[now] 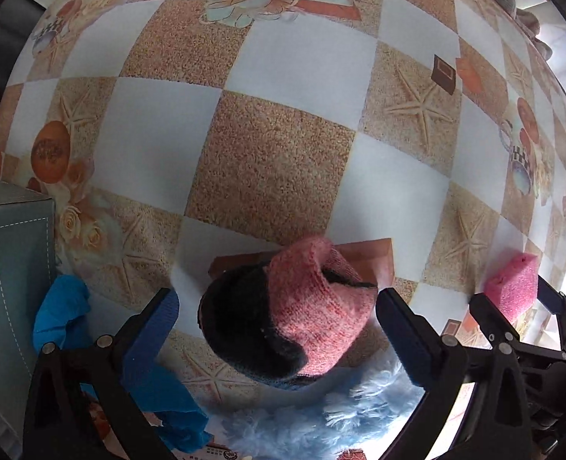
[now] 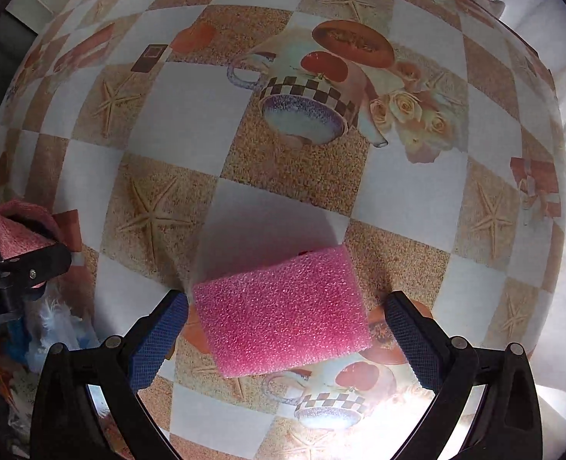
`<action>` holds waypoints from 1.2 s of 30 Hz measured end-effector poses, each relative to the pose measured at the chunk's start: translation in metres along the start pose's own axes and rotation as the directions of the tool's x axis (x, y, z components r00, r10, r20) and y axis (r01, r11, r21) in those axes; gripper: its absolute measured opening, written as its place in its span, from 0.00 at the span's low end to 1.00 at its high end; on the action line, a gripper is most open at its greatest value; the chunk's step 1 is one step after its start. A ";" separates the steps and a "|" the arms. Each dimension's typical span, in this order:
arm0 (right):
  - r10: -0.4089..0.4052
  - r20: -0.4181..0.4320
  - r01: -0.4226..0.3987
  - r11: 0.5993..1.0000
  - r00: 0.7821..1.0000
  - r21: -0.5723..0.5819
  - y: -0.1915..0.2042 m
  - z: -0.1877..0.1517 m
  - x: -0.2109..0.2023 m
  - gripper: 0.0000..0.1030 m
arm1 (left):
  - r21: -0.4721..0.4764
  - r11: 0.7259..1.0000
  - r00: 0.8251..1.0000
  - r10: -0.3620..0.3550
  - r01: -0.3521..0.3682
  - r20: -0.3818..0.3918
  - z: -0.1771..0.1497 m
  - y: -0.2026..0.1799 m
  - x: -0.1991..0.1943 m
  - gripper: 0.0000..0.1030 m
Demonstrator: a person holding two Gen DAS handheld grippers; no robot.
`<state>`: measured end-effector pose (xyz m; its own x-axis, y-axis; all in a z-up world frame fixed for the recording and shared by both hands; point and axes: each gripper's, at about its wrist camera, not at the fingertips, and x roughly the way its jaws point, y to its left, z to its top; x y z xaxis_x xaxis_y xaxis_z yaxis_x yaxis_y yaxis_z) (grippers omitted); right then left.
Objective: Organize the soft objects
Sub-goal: 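Close left tool on pink-and-black knit hat while right tool grasps pink sponge, then lift and carry knit hat with left tool while right tool carries sponge toward box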
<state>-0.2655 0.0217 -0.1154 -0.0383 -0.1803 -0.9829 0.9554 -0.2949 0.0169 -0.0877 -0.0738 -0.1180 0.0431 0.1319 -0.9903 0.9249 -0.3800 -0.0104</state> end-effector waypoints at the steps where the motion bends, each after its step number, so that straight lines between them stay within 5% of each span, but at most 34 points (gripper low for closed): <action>1: 0.001 0.001 -0.001 1.000 1.000 -0.005 -0.001 0.000 -0.001 1.00 | 0.000 1.000 1.000 0.022 -0.022 -0.007 0.000 -0.003 0.002 1.00; 11: 0.001 -0.065 -0.001 1.000 0.998 0.006 0.000 0.012 0.003 1.00 | -0.011 1.000 0.998 0.020 -0.021 -0.065 0.013 -0.009 0.008 1.00; 14: -0.002 -0.043 0.003 1.000 0.999 0.014 0.004 0.010 0.002 1.00 | 0.008 1.000 0.999 0.015 -0.014 -0.049 0.013 -0.017 0.005 0.93; 17: -0.006 -0.019 0.006 1.000 1.000 0.011 0.005 0.003 -0.002 0.94 | 0.040 0.999 0.999 0.025 -0.024 -0.020 0.011 -0.022 -0.001 0.78; 19: -0.007 0.010 0.007 1.000 1.000 0.022 0.004 -0.004 -0.008 0.75 | 0.062 0.998 1.000 0.029 -0.029 -0.004 0.013 -0.028 -0.009 0.61; 23: 0.000 0.038 -0.002 0.999 0.999 0.048 -0.003 -0.009 -0.020 0.73 | 0.109 0.994 0.999 0.008 -0.012 0.037 0.012 -0.034 -0.021 0.38; 29: 0.046 0.071 -0.054 0.992 0.996 0.116 -0.018 -0.023 -0.042 0.74 | 0.221 0.974 0.990 0.019 -0.050 0.138 0.006 -0.054 -0.046 0.36; 36: 0.077 0.097 -0.098 0.968 0.992 0.233 -0.028 -0.072 -0.076 0.74 | 0.402 0.913 0.973 -0.026 -0.070 0.230 -0.020 -0.099 -0.082 0.36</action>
<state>-0.2686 0.1111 -0.0545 0.0070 -0.2924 -0.9563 0.8601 -0.4861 0.1549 -0.1753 -0.0286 -0.0333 -0.0695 -0.0724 -0.9950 0.6896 -0.7242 0.0045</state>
